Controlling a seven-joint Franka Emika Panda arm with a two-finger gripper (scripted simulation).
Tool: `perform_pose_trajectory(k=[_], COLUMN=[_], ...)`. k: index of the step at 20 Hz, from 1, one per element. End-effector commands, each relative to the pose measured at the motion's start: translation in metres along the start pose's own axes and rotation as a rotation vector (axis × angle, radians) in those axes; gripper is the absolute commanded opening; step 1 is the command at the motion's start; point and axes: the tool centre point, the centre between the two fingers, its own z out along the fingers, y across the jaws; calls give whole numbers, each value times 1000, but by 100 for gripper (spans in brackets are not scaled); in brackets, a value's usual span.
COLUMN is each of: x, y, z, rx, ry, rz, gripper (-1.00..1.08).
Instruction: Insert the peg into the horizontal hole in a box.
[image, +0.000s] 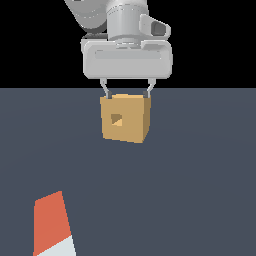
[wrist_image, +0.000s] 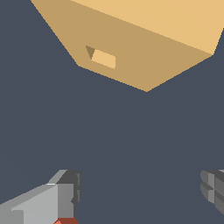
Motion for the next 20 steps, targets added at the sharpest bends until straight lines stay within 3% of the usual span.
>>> perform_pose_trajectory(k=[1, 10, 20], x=[0, -14, -60], y=[0, -8, -32], z=[0, 6, 26], rx=[0, 0, 0], ry=[0, 0, 1], rz=[0, -30, -128], gripper=[100, 100, 100])
